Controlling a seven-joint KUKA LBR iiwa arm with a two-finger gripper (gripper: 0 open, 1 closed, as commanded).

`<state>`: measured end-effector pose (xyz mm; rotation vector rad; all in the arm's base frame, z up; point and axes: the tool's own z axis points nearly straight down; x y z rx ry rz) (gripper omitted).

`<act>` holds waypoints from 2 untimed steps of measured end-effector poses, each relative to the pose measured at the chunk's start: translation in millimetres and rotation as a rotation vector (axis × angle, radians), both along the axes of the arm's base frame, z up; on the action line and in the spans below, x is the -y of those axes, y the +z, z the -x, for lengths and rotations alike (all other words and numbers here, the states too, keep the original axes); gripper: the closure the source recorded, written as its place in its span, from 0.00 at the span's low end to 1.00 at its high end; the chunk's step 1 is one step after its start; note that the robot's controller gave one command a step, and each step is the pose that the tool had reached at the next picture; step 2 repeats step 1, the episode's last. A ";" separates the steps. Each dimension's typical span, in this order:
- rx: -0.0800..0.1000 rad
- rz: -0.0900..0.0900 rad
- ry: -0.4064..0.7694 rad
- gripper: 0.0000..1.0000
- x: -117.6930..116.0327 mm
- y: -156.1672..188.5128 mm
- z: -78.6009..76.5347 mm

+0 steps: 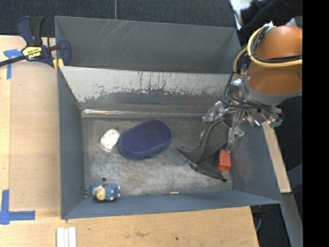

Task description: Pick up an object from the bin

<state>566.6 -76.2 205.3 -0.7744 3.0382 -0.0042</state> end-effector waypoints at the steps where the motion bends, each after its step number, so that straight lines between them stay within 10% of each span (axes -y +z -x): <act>1: -0.004 -0.001 0.287 1.00 -16.6 13.2 -24.3; 2: -0.004 -0.001 0.287 1.00 -16.6 13.2 -24.3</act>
Offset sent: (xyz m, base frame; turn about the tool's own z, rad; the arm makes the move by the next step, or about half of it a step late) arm 0.0241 0.0162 0.0152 -0.2863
